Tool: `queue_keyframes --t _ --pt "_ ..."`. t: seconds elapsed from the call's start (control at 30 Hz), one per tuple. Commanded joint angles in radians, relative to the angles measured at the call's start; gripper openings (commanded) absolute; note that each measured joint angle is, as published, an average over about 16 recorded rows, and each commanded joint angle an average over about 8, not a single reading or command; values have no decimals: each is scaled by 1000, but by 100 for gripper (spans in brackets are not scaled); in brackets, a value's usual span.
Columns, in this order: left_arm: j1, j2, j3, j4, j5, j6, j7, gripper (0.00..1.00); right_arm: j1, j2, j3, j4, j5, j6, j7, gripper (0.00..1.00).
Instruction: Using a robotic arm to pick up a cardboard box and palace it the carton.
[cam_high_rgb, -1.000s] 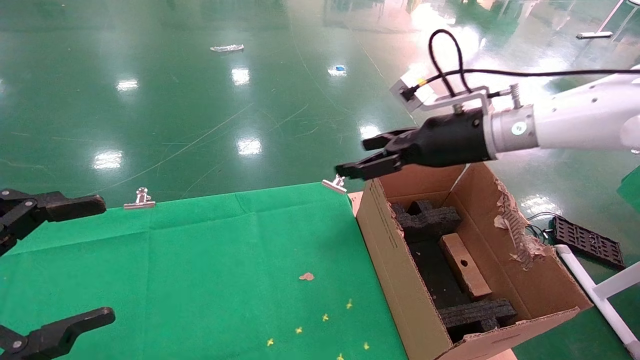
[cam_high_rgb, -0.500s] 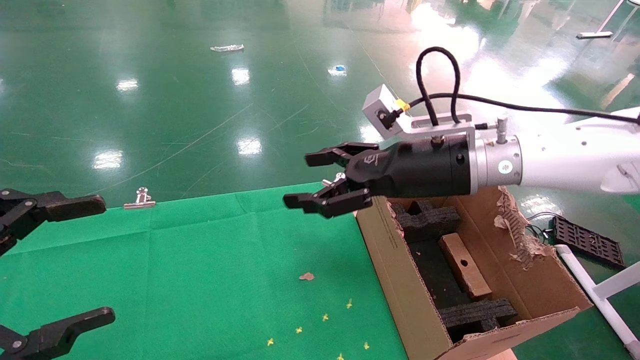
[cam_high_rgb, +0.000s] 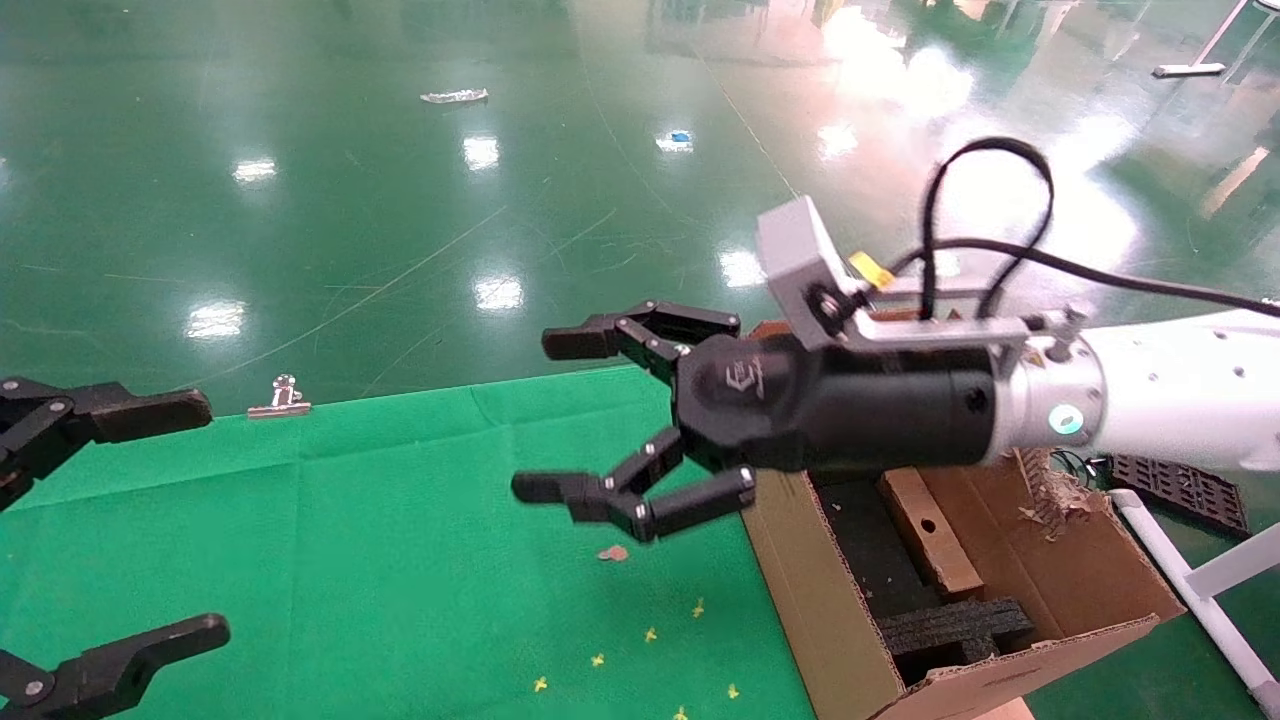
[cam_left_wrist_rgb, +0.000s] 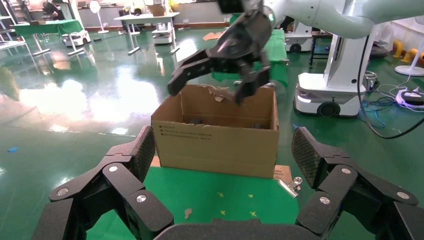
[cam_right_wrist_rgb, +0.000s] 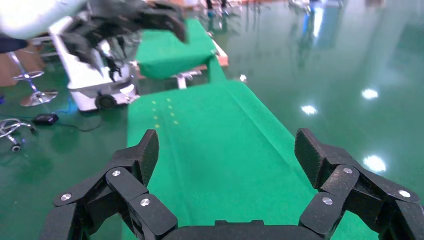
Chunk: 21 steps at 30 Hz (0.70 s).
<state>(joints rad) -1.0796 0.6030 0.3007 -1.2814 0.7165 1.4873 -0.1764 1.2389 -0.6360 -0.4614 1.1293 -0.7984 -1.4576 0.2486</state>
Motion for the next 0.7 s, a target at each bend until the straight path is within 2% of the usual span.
queue_keyframes --t 0.03,0.33,0.7 --pt "0 0 0 0 0 0 0 100 -39 6 43 37 16 -9 -15 100" --pt "0 0 0 0 0 0 0 100 -183 27 200 170 75 -42 -65 100" --pt "0 0 0 0 -1 -1 0 100 -185 28 203 172 78 -43 -65 100"
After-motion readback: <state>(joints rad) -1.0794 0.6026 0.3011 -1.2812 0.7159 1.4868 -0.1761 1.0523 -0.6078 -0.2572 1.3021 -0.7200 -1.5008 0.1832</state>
